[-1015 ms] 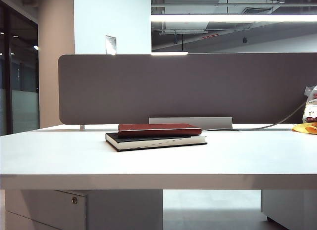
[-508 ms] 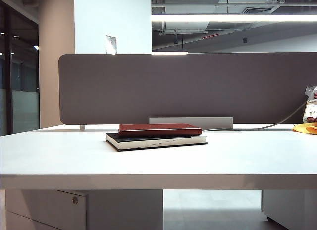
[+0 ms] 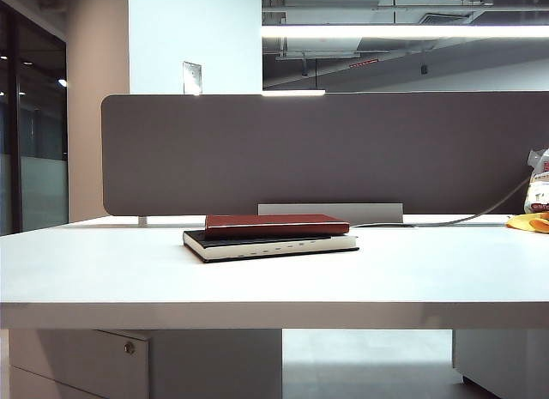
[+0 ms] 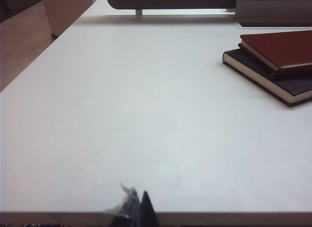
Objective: Pick up the red book and place it on top of the black book.
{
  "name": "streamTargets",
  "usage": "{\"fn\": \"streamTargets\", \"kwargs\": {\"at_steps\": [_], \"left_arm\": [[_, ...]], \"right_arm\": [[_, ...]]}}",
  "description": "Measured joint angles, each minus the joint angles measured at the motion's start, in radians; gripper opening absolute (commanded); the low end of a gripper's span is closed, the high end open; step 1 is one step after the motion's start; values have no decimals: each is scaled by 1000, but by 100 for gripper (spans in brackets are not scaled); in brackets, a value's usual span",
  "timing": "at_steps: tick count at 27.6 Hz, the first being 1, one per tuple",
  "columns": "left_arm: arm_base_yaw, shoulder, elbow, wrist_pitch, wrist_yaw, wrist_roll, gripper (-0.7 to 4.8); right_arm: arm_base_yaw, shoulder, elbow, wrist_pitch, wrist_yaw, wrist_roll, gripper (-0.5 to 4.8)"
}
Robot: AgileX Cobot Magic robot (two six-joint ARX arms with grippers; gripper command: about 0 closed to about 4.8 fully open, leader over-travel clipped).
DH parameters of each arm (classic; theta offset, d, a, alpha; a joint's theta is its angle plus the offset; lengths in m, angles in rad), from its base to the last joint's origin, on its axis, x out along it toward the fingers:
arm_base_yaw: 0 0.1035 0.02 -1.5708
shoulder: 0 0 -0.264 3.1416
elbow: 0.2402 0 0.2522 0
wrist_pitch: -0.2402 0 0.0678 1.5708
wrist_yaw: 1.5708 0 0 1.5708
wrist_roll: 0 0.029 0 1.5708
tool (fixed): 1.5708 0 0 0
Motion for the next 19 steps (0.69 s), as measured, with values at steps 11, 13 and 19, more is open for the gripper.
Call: {"fn": "streamTargets", "kwargs": {"at_steps": [11, 13, 19], "left_arm": [[0, 0, 0, 0, 0, 0, -6], [0, 0, 0, 0, 0, 0, -6], [0, 0, 0, 0, 0, 0, -6]], "right_arm": [[-48, 0, 0, 0, 2, -56, -4], [-66, 0, 0, 0, 2, -56, -4], [-74, 0, 0, 0, -3, -56, -4]]}}
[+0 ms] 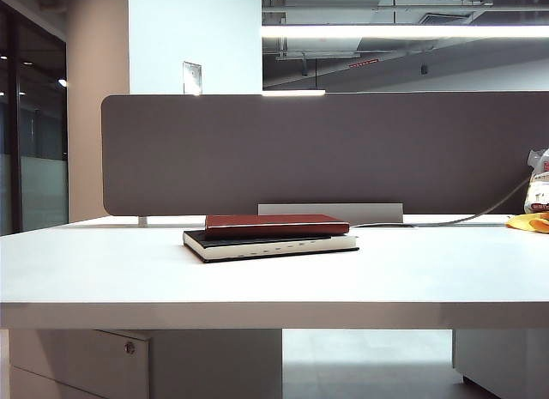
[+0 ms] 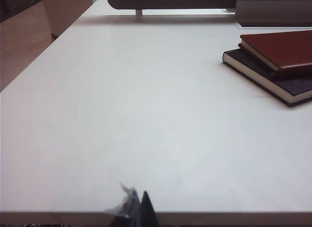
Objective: Pick up the red book and place it on top of the black book.
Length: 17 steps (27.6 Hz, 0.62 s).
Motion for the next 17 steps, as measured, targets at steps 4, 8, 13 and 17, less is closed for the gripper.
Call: {"fn": "streamTargets", "kwargs": {"at_steps": [4, 8, 13, 17], "left_arm": [[0, 0, 0, 0, 0, 0, -6], [0, 0, 0, 0, 0, 0, -6], [0, 0, 0, 0, 0, 0, -6], [0, 0, 0, 0, 0, 0, -6]], "right_arm": [[0, 0, 0, 0, -15, 0, -4], [0, 0, 0, 0, -16, 0, -4], [1, 0, 0, 0, -16, 1, -4], [1, 0, 0, 0, -16, 2, -4]]}}
